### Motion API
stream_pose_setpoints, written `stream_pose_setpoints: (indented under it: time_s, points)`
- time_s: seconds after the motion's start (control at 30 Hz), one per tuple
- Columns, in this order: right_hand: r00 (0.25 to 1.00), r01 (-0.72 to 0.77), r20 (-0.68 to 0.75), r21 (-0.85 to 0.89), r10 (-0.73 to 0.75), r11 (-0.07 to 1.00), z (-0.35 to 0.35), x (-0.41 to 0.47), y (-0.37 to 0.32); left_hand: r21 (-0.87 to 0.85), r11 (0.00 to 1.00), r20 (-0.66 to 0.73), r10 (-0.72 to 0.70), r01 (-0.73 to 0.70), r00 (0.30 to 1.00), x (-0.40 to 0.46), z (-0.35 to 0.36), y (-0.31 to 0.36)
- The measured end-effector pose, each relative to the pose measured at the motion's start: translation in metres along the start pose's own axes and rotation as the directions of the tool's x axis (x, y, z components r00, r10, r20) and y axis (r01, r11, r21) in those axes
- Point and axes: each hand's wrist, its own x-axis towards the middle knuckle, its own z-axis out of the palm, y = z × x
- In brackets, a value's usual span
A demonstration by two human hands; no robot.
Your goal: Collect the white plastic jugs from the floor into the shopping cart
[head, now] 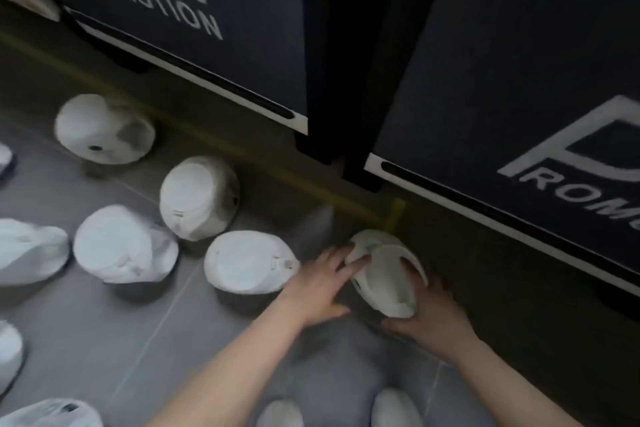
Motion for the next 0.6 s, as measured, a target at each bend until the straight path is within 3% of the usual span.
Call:
stream_pose_setpoints:
  time_s: [0.1, 0.2, 0.3, 0.43, 0.57, 0.6]
  points:
    - [0.997, 0.037, -0.067, 0.097, -0.03, 0.995, 0.045, 0.028, 0.025, 0.029, 0.999, 0.024, 0.033, -0.034, 0.999, 0.048, 0.041, -0.004]
    - [0.975, 0.18, -0.162, 0.169, -0.153, 0.969, 0.069, 0.028, 0.043, 0.055, 0.997, 0.008, 0.051, -0.051, 0.999, 0.049, 0.072, 0.004]
    - [0.96, 0.273, -0.131, 0.239, -0.248, 0.932, 0.076, 0.013, 0.059, 0.091, 0.996, 0.055, 0.015, -0.02, 0.998, 0.018, 0.094, 0.013]
    - [0.929, 0.37, -0.029, 0.134, -0.369, 0.92, 0.083, -0.004, 0.076, 0.188, 0.976, 0.087, 0.098, -0.113, 0.991, -0.033, 0.121, 0.008]
    - [0.915, 0.399, -0.081, 0.027, -0.396, 0.916, 0.098, 0.001, 0.083, 0.184, 0.977, -0.08, 0.125, -0.108, 0.989, -0.024, 0.136, -0.006]
    - [0.922, 0.385, -0.059, 0.026, -0.383, 0.923, 0.104, 0.002, 0.083, 0.148, 0.983, -0.048, 0.116, -0.108, 0.992, -0.015, 0.142, -0.008]
